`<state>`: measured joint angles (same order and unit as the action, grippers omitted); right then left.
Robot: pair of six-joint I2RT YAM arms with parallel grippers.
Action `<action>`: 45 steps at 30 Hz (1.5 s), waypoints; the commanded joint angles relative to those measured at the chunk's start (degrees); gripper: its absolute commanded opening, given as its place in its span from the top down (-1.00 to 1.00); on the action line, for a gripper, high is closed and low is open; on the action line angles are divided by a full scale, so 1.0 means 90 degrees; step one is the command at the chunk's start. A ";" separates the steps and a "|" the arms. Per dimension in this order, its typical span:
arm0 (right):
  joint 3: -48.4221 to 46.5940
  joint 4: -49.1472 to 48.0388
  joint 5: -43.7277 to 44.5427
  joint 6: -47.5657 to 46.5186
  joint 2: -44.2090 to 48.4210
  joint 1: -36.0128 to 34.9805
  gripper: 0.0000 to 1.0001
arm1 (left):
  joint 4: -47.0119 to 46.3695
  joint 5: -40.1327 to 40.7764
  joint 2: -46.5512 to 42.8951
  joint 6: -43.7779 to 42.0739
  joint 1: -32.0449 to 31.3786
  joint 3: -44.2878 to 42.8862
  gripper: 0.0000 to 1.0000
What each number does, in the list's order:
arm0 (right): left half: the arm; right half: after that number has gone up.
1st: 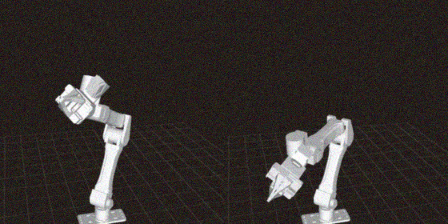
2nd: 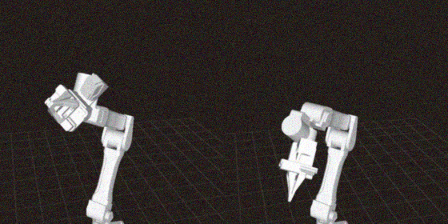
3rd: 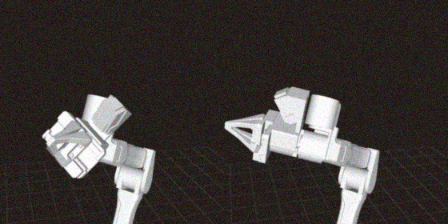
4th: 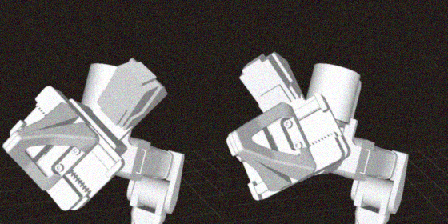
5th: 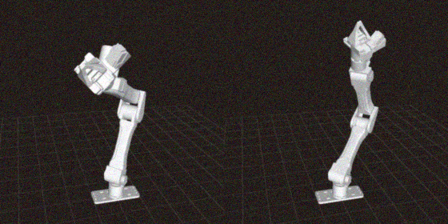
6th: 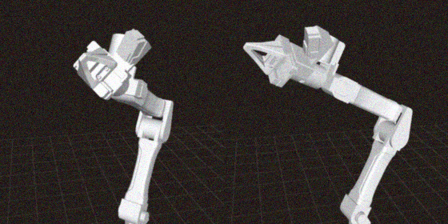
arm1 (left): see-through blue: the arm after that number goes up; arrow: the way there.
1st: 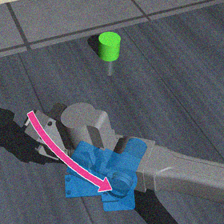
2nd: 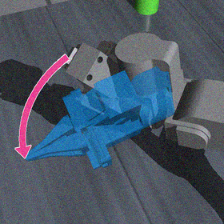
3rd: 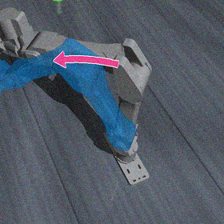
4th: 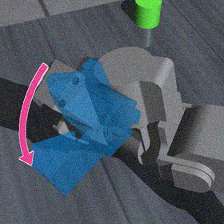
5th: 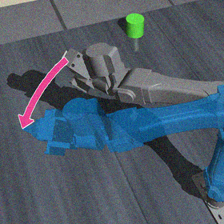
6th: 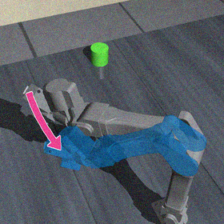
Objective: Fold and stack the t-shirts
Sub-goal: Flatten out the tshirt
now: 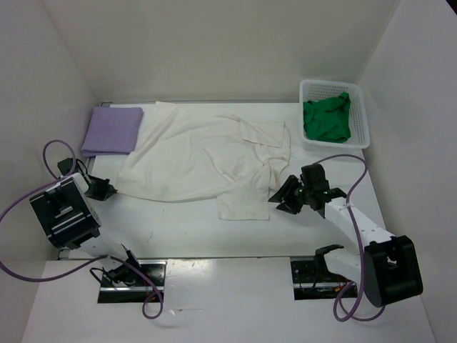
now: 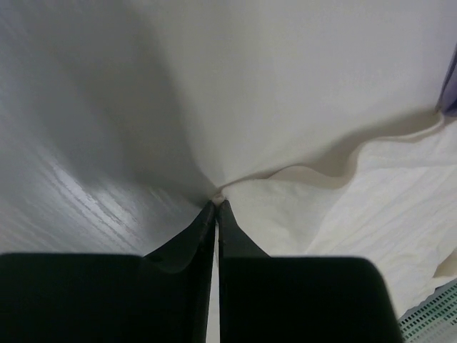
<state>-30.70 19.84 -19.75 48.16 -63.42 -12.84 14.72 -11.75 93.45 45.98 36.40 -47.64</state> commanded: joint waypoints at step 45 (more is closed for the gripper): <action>-0.5409 0.3146 0.3237 -0.0379 0.0826 -0.1220 1.00 | 0.1723 -0.1047 -0.3420 -0.0207 -0.3194 -0.2573 1.00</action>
<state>-68.25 37.36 1.52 50.13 -58.19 -23.38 27.51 -17.34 67.70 44.97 8.88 -62.19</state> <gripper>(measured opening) 0.004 0.008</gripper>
